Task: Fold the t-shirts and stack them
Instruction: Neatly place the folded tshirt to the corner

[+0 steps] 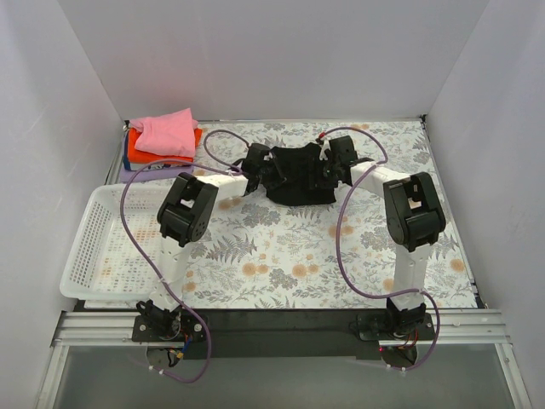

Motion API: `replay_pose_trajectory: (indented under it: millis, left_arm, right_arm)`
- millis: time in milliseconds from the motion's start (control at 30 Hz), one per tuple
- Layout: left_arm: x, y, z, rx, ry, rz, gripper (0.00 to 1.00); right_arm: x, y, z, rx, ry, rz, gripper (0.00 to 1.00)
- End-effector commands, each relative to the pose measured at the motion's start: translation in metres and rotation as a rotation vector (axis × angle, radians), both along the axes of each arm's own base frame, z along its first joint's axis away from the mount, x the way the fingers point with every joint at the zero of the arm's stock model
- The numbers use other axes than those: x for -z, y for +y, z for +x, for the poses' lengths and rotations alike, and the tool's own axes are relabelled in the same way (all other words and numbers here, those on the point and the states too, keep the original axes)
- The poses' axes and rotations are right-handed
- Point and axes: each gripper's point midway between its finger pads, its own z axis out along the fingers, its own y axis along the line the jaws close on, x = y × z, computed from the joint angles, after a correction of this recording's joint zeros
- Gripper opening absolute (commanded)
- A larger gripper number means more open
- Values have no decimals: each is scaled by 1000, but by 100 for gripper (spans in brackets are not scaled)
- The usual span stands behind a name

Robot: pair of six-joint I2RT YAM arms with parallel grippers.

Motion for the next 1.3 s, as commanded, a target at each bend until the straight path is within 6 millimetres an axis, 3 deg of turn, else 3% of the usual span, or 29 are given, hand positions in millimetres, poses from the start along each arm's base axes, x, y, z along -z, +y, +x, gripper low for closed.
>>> replay_pose_trajectory:
  millis: [0, 67, 100, 200, 333, 400, 500, 533, 567, 633, 867, 933, 967, 1000, 1267]
  left_arm:
    - [-5, 17, 3, 6, -39, 161, 0]
    - [-19, 30, 13, 39, -100, 220, 0]
    - [-38, 32, 21, 46, -145, 226, 0]
    - [-61, 57, 35, 99, -216, 301, 0]
    - [-100, 89, 59, 159, -301, 345, 0]
    - [-103, 111, 64, 203, -299, 370, 0]
    - [-127, 135, 80, 235, -338, 389, 0]
    - [-133, 141, 84, 239, -349, 391, 0]
    - [-156, 154, 97, 217, -397, 394, 0]
    - [-164, 165, 102, 234, -406, 396, 0]
    - [-227, 245, 124, 119, -489, 377, 0]
    - [-235, 260, 123, 93, -496, 367, 0]
    - [-244, 283, 123, 59, -508, 360, 0]
    - [-249, 291, 122, 45, -513, 356, 0]
    - [-261, 367, 125, -70, -535, 354, 0]
  right_arm:
    - [-8, -1, -25, -24, 42, 5, 66]
    - [-13, -3, -30, -25, 36, 7, 75]
    - [-25, -4, -31, -24, 10, 13, 80]
    - [-40, -9, -40, -25, -21, 14, 86]
    - [-57, -14, -52, -24, -56, 21, 88]
    - [-66, -17, -58, -22, -72, 25, 88]
    - [-74, -20, -68, -23, -87, 33, 88]
    - [-76, -21, -70, -26, -88, 32, 88]
    - [-77, -21, -72, -25, -89, 34, 88]
    - [-78, -24, -78, -22, -89, 30, 89]
    - [-71, -33, -93, -15, -70, 8, 89]
    - [-67, -35, -97, -14, -57, 4, 89]
    - [-65, -35, -100, -19, -50, 2, 89]
    - [-64, -35, -101, -19, -47, 1, 89]
    - [-66, -40, -110, -15, -51, -2, 89]
